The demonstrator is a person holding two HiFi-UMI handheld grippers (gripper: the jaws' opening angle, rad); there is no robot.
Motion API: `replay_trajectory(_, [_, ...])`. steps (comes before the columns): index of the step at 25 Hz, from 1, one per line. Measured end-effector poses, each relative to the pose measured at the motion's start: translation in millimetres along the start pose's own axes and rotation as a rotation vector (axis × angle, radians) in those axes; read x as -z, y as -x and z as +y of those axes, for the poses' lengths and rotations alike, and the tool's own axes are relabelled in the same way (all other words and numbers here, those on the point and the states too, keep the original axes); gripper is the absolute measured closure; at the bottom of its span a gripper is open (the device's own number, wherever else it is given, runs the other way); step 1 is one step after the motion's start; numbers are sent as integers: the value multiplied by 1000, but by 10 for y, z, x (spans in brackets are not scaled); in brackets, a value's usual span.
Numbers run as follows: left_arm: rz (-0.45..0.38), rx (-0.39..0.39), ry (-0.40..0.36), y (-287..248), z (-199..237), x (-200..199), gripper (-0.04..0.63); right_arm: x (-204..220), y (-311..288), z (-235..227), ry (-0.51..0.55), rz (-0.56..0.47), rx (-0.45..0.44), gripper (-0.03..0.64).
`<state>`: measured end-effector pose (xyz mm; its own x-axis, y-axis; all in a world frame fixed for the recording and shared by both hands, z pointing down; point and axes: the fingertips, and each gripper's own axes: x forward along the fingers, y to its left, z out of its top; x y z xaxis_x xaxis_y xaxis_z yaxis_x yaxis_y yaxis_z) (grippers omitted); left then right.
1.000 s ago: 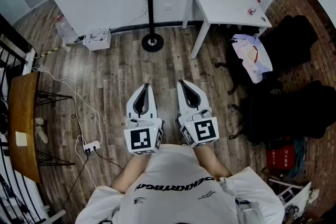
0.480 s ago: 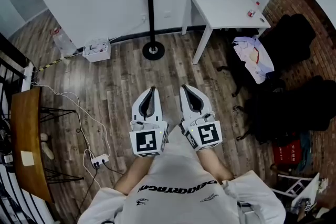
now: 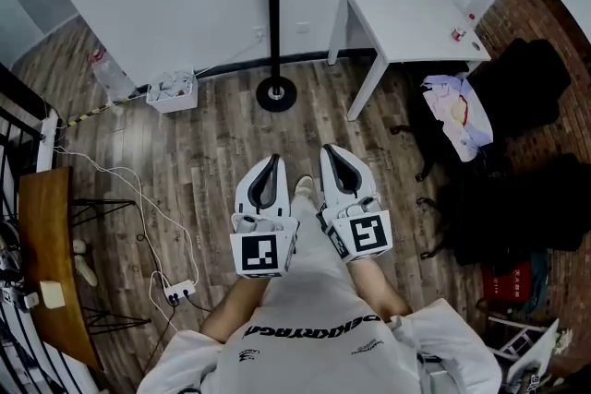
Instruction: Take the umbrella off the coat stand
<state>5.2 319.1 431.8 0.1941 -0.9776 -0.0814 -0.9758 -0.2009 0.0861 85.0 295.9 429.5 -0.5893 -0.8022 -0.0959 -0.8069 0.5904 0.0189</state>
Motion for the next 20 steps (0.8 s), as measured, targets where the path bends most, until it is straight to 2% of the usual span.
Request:
replay_trajectory(5, [-45,-27,67,-759,337,96,598,103,-738,-403,-10,-18,-11,618])
replay_trajectory(10, [-33,-33,61,-1659,575,240,598,257,-1523,-901,-12,-26,-14,618])
replay_trajectory(20, [-36,-90,65,-3417,1040,-179,598,59,-3143,-1780,-25,-20,-79,618])
